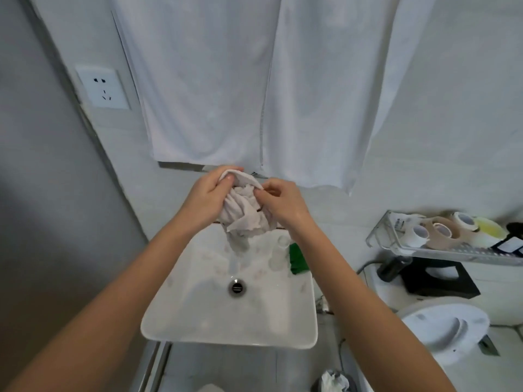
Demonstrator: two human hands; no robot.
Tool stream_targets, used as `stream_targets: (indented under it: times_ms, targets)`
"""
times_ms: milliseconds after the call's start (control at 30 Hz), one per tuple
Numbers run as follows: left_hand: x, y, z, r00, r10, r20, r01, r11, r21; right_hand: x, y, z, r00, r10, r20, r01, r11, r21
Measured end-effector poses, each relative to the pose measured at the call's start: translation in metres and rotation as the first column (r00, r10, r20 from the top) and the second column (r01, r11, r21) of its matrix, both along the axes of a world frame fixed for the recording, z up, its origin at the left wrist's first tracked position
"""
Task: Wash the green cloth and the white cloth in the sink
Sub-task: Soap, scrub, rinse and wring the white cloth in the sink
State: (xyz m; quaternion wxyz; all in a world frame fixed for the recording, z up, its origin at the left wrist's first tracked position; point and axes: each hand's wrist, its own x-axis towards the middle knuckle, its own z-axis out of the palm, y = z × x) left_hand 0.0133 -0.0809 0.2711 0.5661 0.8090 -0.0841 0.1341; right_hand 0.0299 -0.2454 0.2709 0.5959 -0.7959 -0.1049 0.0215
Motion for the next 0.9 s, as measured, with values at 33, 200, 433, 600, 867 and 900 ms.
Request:
stream_targets:
  times_ms: [33, 200, 433, 600, 867, 900]
  targets:
    - [0.001, 0.005, 0.004, 1.000, -0.011, 0.023, 0.010, 0.999, 0.039, -0.001, -0.001, 0.004, 0.999, -0.027, 0.047, 0.026, 0.999, 0.019]
    - [0.000, 0.033, 0.028, 0.983, 0.083, 0.161, -0.155, 0.844, 0.514, 0.005, 0.002, 0.041, 0.940, -0.129, 0.317, 0.158, 0.985, -0.067]
    - [-0.001, 0.075, 0.072, 0.979, 0.107, 0.173, -0.181, 0.848, 0.498, 0.006, 0.020, 0.083, 0.933, 0.010, 0.361, 0.104, 0.950, -0.295]
    - [-0.001, 0.094, 0.102, 0.993, -0.064, -0.095, 0.092, 0.938, 0.333, 0.007, 0.026, 0.093, 0.950, 0.102, 0.294, -0.012, 0.956, -0.293]
    - [0.005, 0.094, 0.106, 0.998, 0.019, -0.057, 0.013, 0.859, 0.511, 0.007, 0.025, 0.103, 0.969, 0.174, 0.173, -0.123, 0.954, -0.274]
    - [0.006, 0.091, 0.102, 0.998, 0.031, -0.048, -0.006, 0.886, 0.463, 0.008, 0.024, 0.105, 0.972, 0.169, 0.166, -0.116, 0.951, -0.286]
